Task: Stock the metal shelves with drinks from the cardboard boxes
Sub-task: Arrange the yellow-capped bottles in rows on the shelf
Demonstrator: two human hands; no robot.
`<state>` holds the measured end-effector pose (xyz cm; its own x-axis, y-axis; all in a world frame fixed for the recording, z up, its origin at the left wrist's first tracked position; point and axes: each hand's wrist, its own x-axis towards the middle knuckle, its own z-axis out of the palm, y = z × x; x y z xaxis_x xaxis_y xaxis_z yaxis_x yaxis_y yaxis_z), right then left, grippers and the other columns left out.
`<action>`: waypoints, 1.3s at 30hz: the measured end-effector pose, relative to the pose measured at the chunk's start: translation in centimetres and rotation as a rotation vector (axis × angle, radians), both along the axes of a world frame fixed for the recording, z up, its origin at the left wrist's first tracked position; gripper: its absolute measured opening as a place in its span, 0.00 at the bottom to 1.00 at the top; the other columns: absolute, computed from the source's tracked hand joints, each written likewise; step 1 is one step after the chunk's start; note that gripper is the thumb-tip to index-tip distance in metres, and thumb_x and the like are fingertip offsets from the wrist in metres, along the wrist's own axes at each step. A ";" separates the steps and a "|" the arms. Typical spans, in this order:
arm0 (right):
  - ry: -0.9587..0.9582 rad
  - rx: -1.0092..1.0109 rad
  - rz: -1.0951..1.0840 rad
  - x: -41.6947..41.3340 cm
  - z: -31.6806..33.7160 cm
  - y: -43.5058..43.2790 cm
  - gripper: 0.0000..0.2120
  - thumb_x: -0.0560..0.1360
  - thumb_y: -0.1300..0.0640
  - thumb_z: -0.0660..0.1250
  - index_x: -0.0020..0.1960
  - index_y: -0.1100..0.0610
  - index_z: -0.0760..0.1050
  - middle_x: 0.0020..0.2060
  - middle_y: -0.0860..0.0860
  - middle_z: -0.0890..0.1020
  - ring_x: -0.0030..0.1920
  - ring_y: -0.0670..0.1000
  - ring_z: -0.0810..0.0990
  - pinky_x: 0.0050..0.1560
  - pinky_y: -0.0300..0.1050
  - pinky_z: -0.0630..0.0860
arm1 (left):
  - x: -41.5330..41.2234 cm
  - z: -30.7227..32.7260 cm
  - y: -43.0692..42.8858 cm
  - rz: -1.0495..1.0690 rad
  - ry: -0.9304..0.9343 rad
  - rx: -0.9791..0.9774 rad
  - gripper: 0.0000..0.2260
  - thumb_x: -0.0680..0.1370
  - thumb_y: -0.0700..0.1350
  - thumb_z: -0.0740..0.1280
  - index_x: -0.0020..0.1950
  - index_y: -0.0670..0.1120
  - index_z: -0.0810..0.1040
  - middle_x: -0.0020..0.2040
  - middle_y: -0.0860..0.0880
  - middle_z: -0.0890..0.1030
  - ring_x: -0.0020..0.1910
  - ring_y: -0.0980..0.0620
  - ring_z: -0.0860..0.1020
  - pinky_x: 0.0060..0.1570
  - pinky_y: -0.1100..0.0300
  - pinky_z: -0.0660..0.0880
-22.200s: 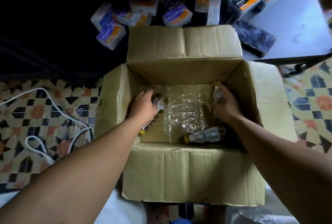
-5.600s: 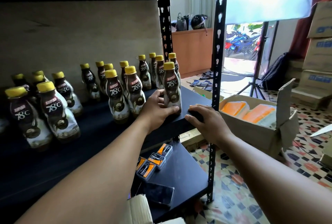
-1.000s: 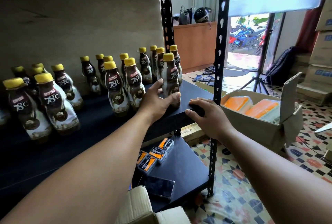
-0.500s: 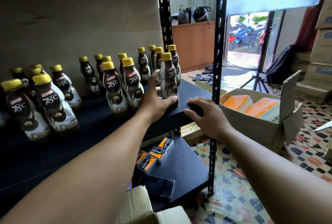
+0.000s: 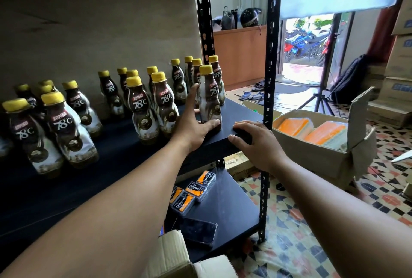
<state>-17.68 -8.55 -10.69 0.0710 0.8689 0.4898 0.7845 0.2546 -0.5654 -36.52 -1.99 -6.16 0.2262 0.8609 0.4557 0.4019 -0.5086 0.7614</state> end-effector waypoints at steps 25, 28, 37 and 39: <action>0.019 0.040 0.018 0.3 -0.8 0.6 0.22 0.79 0.42 0.69 0.69 0.51 0.78 0.68 0.48 0.79 0.72 0.48 0.68 0.73 0.43 0.62 | 0.9 0.2 -0.1 0.029 0.105 -0.014 0.52 0.74 0.48 0.77 0.73 0.76 0.38 0.72 0.51 0.75 0.65 0.54 0.77 0.68 0.48 0.73; 0.021 0.035 0.019 0.3 -0.7 0.5 0.22 0.79 0.42 0.68 0.69 0.51 0.78 0.68 0.48 0.79 0.72 0.48 0.68 0.73 0.44 0.62 | 0.7 0.3 -0.3 0.001 0.093 -0.029 0.54 0.74 0.46 0.77 0.74 0.75 0.35 0.70 0.49 0.76 0.62 0.55 0.79 0.66 0.50 0.75; -0.120 -0.038 0.056 0.6 1.9 0.1 0.13 0.82 0.44 0.64 0.56 0.50 0.81 0.52 0.46 0.84 0.57 0.50 0.79 0.54 0.46 0.72 | 0.5 1.9 -1.9 0.101 0.059 -0.066 0.32 0.84 0.59 0.58 0.83 0.59 0.43 0.65 0.52 0.75 0.57 0.63 0.75 0.55 0.66 0.66; -0.068 -0.080 0.061 0.8 3.3 0.2 0.12 0.82 0.46 0.64 0.59 0.50 0.82 0.53 0.47 0.85 0.55 0.50 0.81 0.54 0.46 0.75 | 0.3 3.1 -2.3 0.107 0.045 -0.012 0.28 0.85 0.55 0.56 0.83 0.56 0.49 0.62 0.55 0.73 0.50 0.71 0.73 0.49 0.74 0.66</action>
<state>-16.89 -8.38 -7.39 -0.0143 0.9070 0.4209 0.8060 0.2596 -0.5320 -36.24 -4.32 -3.01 0.1533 0.8863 0.4369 0.4875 -0.4524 0.7467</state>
